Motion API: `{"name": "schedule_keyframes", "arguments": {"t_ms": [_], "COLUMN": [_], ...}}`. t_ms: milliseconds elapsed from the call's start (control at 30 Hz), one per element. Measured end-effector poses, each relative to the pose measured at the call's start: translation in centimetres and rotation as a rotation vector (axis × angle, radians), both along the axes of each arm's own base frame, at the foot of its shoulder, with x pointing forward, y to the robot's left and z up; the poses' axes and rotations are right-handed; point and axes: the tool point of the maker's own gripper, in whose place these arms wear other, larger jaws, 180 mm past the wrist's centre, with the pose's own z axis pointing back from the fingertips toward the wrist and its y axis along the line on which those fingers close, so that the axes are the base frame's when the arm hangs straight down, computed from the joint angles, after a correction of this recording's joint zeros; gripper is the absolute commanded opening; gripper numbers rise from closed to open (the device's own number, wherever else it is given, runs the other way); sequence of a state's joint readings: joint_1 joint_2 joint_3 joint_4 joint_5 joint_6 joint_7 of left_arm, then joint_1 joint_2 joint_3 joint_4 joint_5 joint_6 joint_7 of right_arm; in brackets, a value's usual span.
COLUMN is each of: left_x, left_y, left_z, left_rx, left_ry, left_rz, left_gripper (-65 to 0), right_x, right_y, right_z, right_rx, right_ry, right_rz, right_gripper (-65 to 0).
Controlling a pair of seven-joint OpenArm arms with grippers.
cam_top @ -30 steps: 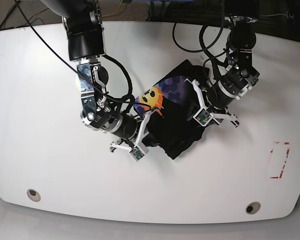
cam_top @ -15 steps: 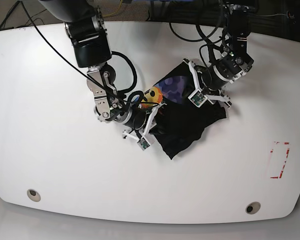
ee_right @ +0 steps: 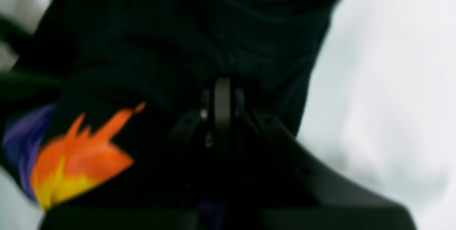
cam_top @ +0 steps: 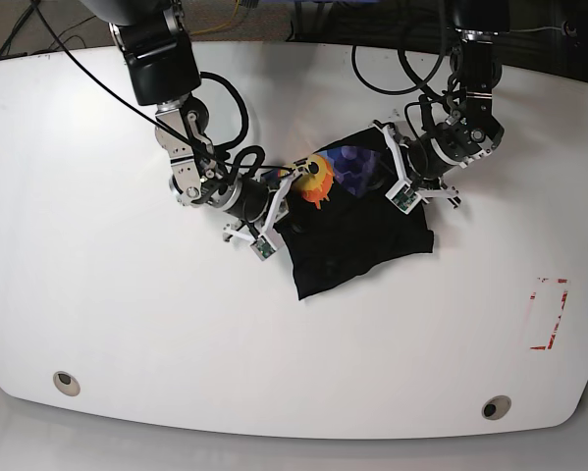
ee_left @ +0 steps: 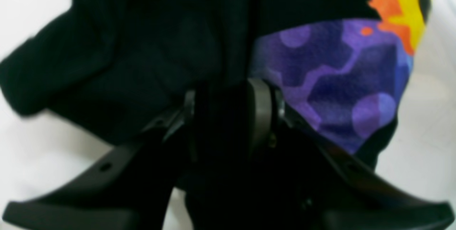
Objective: Layout the t-shirt on the table in an organized manner, then fold the t-shirt properly
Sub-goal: 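Lift and rotate the folded shirt with both grippers, exposing the print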
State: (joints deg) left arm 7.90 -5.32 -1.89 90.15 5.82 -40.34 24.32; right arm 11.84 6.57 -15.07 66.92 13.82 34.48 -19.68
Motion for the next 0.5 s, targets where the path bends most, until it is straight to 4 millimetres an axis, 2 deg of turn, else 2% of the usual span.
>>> {"name": "schedule_keyframes", "arguments": {"t_ms": [167, 300, 500], "left_x": [0.5, 0.6, 0.8], "left_y": [0.3, 1.0, 1.5], "left_z": [0.2, 0.1, 0.9], "left_rx": [0.004, 0.027, 0.069], "left_ry": [-0.006, -0.007, -0.025], "left_rz": [0.002, 0.000, -0.005], "left_gripper": [-49.3, -49.3, -49.3], "right_x": [-1.6, -2.6, -2.7], "right_y": [-0.8, -0.8, -0.6], "right_z": [-0.4, 0.3, 1.4], "right_rx": [-0.039, -0.062, -0.069], "right_ry": [0.011, -0.002, -0.033], "right_rz": [0.016, 0.038, 0.052], "right_gripper": [-65.0, -65.0, -65.0]}}
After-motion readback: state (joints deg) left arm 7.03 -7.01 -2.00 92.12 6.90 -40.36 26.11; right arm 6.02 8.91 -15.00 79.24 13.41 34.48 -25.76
